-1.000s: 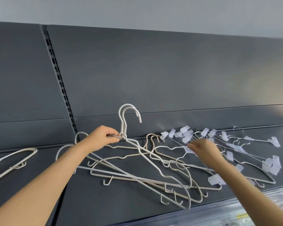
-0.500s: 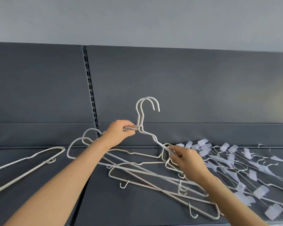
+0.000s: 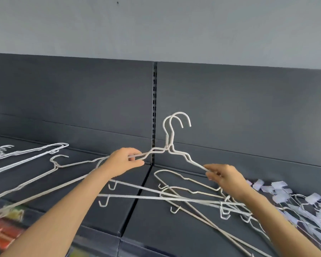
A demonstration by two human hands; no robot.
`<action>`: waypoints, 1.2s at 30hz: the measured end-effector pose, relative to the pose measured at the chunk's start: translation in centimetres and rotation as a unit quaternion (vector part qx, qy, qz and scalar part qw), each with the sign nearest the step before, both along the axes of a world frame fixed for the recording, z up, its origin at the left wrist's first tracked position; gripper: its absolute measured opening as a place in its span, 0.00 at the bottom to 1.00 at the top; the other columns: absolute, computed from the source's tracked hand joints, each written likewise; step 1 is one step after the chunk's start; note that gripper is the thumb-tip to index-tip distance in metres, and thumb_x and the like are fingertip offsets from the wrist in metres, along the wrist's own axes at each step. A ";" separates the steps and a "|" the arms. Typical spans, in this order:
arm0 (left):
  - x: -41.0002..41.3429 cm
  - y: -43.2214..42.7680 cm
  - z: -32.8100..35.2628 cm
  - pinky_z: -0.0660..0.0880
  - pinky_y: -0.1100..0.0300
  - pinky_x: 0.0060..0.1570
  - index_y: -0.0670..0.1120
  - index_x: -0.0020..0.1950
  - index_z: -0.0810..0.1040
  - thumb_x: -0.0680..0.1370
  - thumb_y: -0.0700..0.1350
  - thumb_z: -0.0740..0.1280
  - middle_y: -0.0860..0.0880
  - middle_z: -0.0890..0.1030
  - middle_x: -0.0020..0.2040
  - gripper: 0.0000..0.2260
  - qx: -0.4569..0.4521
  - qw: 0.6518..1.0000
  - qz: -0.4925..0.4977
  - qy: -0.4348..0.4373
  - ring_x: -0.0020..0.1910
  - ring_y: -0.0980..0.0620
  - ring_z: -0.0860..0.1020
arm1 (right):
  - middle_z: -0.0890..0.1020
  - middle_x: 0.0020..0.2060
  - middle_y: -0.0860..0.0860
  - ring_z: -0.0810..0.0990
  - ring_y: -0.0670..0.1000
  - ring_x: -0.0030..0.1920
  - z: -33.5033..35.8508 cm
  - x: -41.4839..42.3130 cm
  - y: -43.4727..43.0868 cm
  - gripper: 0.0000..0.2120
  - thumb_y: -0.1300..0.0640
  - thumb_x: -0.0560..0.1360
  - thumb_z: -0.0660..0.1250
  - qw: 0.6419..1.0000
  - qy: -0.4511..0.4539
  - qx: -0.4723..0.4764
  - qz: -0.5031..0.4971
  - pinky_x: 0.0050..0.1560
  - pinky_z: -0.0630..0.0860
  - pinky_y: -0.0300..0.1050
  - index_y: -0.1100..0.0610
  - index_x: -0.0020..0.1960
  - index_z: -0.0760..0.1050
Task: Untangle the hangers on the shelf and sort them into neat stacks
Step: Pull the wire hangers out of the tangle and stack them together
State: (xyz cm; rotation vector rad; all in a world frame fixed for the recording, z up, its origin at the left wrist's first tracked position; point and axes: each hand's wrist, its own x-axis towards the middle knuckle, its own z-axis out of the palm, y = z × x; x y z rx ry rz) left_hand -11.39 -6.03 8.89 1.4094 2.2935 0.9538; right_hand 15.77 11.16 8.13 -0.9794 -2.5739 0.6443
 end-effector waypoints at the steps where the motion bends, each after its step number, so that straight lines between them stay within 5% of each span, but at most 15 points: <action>1: -0.6 -1.1 0.0 0.70 0.59 0.46 0.56 0.49 0.80 0.72 0.53 0.69 0.52 0.77 0.40 0.07 0.005 1.000 0.005 -0.031 0.39 0.55 0.74 | 0.80 0.41 0.45 0.76 0.48 0.45 -0.1 -1.1 -0.2 0.12 0.52 0.77 0.61 1.000 -0.006 0.007 0.011 0.47 0.71 0.43 0.48 0.59 0.75; 4: -2.8 -4.0 0.0 0.74 0.52 0.48 0.56 0.44 0.81 0.69 0.56 0.68 0.51 0.80 0.40 0.08 0.016 0.999 0.032 -0.039 0.39 0.50 0.76 | 0.79 0.40 0.43 0.74 0.46 0.45 -0.3 -4.4 -1.4 0.12 0.52 0.78 0.59 0.999 -0.006 0.024 0.036 0.47 0.68 0.41 0.48 0.60 0.75; 7: -5.0 -6.6 0.2 0.74 0.50 0.51 0.52 0.51 0.78 0.76 0.53 0.63 0.51 0.82 0.45 0.09 -0.023 0.994 0.061 0.090 0.45 0.49 0.79 | 0.77 0.34 0.45 0.73 0.48 0.38 -0.5 -8.0 -2.8 0.09 0.53 0.79 0.58 0.997 -0.005 0.033 0.063 0.46 0.73 0.47 0.51 0.45 0.76; 11: -8.9 -9.9 0.3 0.73 0.48 0.56 0.46 0.61 0.73 0.80 0.53 0.55 0.46 0.79 0.55 0.16 -0.089 0.965 0.093 0.230 0.54 0.46 0.76 | 0.78 0.35 0.45 0.75 0.49 0.38 -0.4 -13.8 -4.8 0.10 0.52 0.79 0.57 0.995 -0.012 0.042 0.089 0.44 0.73 0.45 0.51 0.49 0.77; 18: -18.5 -16.3 0.5 0.71 0.52 0.57 0.43 0.61 0.74 0.80 0.48 0.58 0.46 0.77 0.54 0.14 -0.071 0.980 0.109 0.151 0.54 0.47 0.75 | 0.83 0.47 0.46 0.79 0.52 0.52 0.0 -25.4 -9.9 0.13 0.51 0.79 0.56 0.990 -0.006 0.059 0.129 0.51 0.73 0.45 0.43 0.60 0.74; 21: -22.2 -18.5 0.8 0.70 0.54 0.48 0.42 0.55 0.75 0.80 0.48 0.58 0.49 0.76 0.43 0.12 -0.075 0.980 0.109 0.146 0.46 0.46 0.74 | 0.81 0.56 0.44 0.77 0.51 0.59 -0.1 -29.6 -11.7 0.14 0.50 0.79 0.56 0.988 0.003 0.074 0.133 0.53 0.70 0.41 0.42 0.64 0.71; 25: -26.1 -20.4 0.7 0.74 0.50 0.50 0.46 0.56 0.75 0.78 0.49 0.60 0.43 0.79 0.47 0.11 -0.078 0.983 0.116 0.119 0.46 0.44 0.78 | 0.81 0.55 0.45 0.77 0.49 0.58 0.0 -33.4 -13.5 0.14 0.54 0.79 0.58 0.982 0.043 0.106 0.153 0.54 0.72 0.41 0.45 0.62 0.74; 31: -29.7 -21.6 -0.9 0.66 0.57 0.38 0.51 0.35 0.66 0.78 0.50 0.61 0.53 0.68 0.32 0.12 -0.076 0.982 0.121 0.121 0.32 0.54 0.66 | 0.83 0.47 0.47 0.80 0.54 0.51 -0.2 -37.2 -14.3 0.12 0.54 0.78 0.60 0.977 0.029 0.144 0.153 0.47 0.73 0.44 0.46 0.59 0.76; 36: -31.0 -22.2 -1.2 0.72 0.55 0.39 0.51 0.46 0.76 0.76 0.53 0.63 0.49 0.76 0.37 0.07 -0.066 0.985 0.130 0.096 0.36 0.50 0.73 | 0.81 0.50 0.46 0.78 0.50 0.51 -0.8 -39.1 -13.4 0.11 0.52 0.77 0.62 0.984 0.014 0.060 0.168 0.52 0.72 0.43 0.44 0.57 0.76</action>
